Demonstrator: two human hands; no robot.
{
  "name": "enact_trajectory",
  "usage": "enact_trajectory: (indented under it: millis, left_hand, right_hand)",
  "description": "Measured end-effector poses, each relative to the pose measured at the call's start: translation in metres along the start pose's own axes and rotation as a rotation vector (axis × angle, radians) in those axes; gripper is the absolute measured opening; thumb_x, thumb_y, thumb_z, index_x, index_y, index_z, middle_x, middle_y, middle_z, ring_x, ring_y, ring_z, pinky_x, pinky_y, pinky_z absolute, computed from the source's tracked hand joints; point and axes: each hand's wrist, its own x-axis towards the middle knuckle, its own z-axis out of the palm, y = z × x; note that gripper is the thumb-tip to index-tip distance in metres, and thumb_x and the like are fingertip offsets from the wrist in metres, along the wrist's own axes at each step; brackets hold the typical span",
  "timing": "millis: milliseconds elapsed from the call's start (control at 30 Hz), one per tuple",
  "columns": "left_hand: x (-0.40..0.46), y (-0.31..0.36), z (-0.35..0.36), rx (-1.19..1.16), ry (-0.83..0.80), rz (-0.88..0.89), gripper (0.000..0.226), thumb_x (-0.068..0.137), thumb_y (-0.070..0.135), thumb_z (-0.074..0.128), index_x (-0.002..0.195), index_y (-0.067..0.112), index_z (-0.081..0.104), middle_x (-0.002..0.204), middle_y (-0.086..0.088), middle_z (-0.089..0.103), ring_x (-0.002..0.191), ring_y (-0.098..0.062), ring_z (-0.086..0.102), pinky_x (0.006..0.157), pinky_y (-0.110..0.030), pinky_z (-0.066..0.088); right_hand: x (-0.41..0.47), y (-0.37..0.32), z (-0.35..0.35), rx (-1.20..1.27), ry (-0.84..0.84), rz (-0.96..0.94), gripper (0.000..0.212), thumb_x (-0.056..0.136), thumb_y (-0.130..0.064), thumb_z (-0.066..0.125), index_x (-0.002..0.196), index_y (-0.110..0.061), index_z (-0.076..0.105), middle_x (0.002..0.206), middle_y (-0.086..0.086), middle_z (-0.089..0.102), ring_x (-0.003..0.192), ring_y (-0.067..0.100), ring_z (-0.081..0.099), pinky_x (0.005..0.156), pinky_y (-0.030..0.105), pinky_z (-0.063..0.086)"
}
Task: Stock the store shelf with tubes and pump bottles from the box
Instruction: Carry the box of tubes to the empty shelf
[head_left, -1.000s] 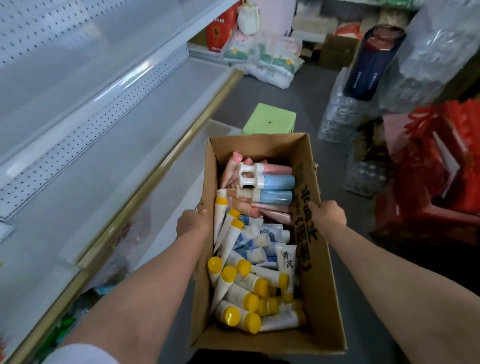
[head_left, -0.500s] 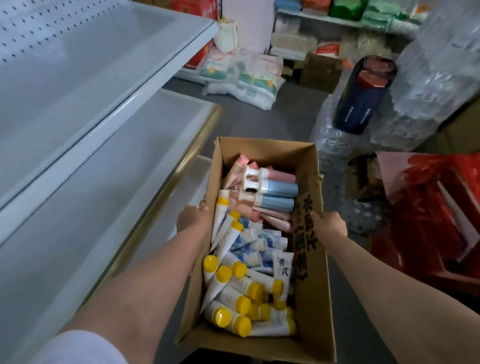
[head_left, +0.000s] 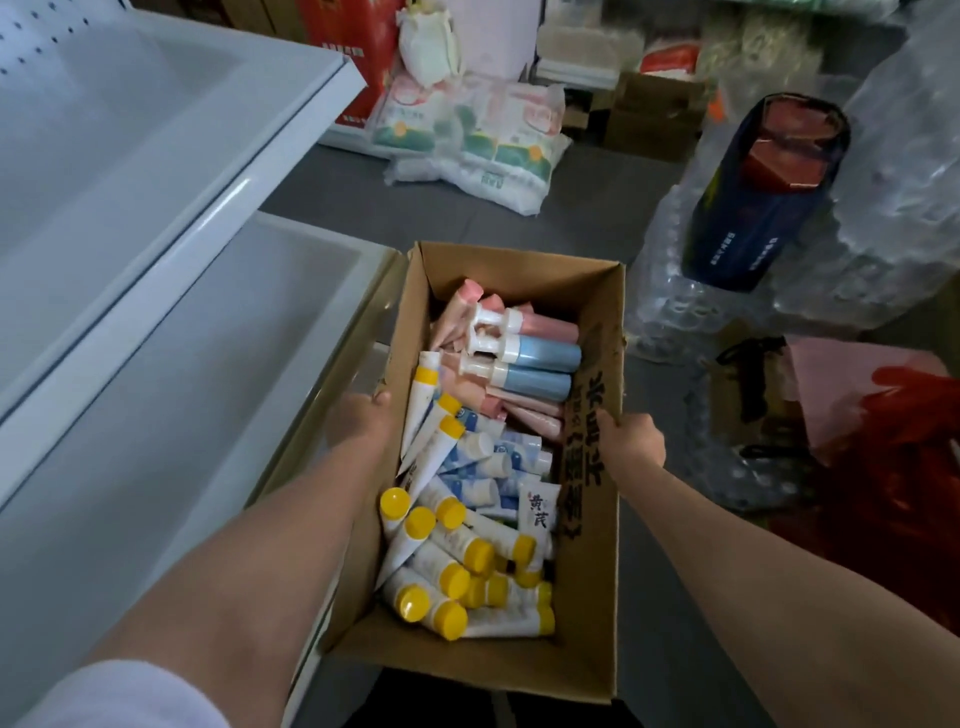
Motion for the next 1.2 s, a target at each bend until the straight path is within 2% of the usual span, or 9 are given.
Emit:
enact_trajectory:
  millis: [167, 367, 567, 667, 767, 933, 1067, 1200]
  left_hand:
    - [0.049, 0.038, 0.014, 0.025, -0.016, -0.016, 0.048, 0.098, 0.041, 0.052, 0.116, 0.0, 0.068, 0.12, -0.021, 0.067, 0.111, -0.037, 0.062, 0.092, -0.04, 0.049]
    - [0.104, 0.078, 0.034, 0.139, -0.074, 0.027, 0.051, 0.1, 0.04, 0.047, 0.118, -0.004, 0.066, 0.125, -0.024, 0.063, 0.117, -0.037, 0.059, 0.095, -0.037, 0.045]
    - [0.154, 0.104, 0.055, 0.133, -0.12, 0.024, 0.05, 0.098, 0.045, 0.048, 0.11, 0.002, 0.071, 0.115, -0.02, 0.068, 0.106, -0.036, 0.064, 0.085, -0.036, 0.047]
    - [0.172, 0.11, 0.065, 0.166, -0.141, 0.03, 0.051, 0.097, 0.047, 0.047, 0.111, 0.003, 0.07, 0.116, -0.018, 0.068, 0.105, -0.036, 0.064, 0.09, -0.04, 0.051]
    - [0.183, 0.11, 0.075, 0.197, -0.157, 0.05, 0.047, 0.098, 0.045, 0.048, 0.109, 0.006, 0.072, 0.114, -0.016, 0.069, 0.102, -0.035, 0.065, 0.085, -0.036, 0.048]
    - [0.201, 0.109, 0.086, 0.304, -0.183, 0.106, 0.047, 0.101, 0.043, 0.043, 0.112, 0.006, 0.07, 0.117, -0.017, 0.067, 0.107, -0.035, 0.063, 0.084, -0.035, 0.046]
    - [0.205, 0.109, 0.092, 0.303, -0.192, 0.09, 0.049, 0.102, 0.042, 0.041, 0.116, 0.004, 0.068, 0.12, -0.019, 0.066, 0.11, -0.036, 0.061, 0.084, -0.035, 0.044]
    - [0.205, 0.108, 0.095, 0.266, -0.19, 0.083, 0.048, 0.102, 0.04, 0.043, 0.111, 0.002, 0.07, 0.114, -0.019, 0.068, 0.105, -0.036, 0.062, 0.076, -0.032, 0.039]
  right_hand:
    - [0.052, -0.036, 0.005, -0.044, 0.006, 0.01, 0.047, 0.1, -0.045, 0.05, 0.081, -0.005, 0.065, 0.083, 0.015, 0.067, 0.075, 0.032, 0.064, 0.068, 0.038, 0.055]
    - [0.1, -0.06, 0.023, -0.042, 0.022, 0.096, 0.048, 0.098, -0.048, 0.051, 0.095, -0.002, 0.065, 0.091, 0.016, 0.068, 0.081, 0.033, 0.065, 0.067, 0.036, 0.053]
    - [0.134, -0.073, 0.044, -0.032, 0.039, 0.193, 0.045, 0.1, -0.045, 0.051, 0.095, -0.002, 0.064, 0.089, 0.015, 0.065, 0.077, 0.03, 0.061, 0.066, 0.034, 0.049]
    - [0.145, -0.073, 0.056, -0.024, 0.047, 0.228, 0.042, 0.101, -0.043, 0.051, 0.089, -0.004, 0.062, 0.085, 0.014, 0.064, 0.077, 0.03, 0.063, 0.068, 0.038, 0.054]
    - [0.152, -0.072, 0.065, -0.038, 0.045, 0.25, 0.042, 0.101, -0.043, 0.051, 0.086, -0.005, 0.06, 0.084, 0.014, 0.064, 0.071, 0.027, 0.061, 0.064, 0.035, 0.05]
    - [0.167, -0.075, 0.076, -0.071, 0.031, 0.283, 0.045, 0.1, -0.046, 0.05, 0.088, -0.004, 0.064, 0.087, 0.016, 0.067, 0.082, 0.034, 0.066, 0.076, 0.044, 0.058]
    - [0.172, -0.072, 0.08, -0.066, 0.022, 0.315, 0.044, 0.101, -0.044, 0.049, 0.091, -0.003, 0.063, 0.088, 0.016, 0.065, 0.084, 0.034, 0.064, 0.074, 0.039, 0.054]
    - [0.175, -0.071, 0.08, -0.04, 0.004, 0.344, 0.044, 0.101, -0.043, 0.049, 0.095, -0.003, 0.064, 0.085, 0.013, 0.061, 0.081, 0.031, 0.061, 0.072, 0.037, 0.052]
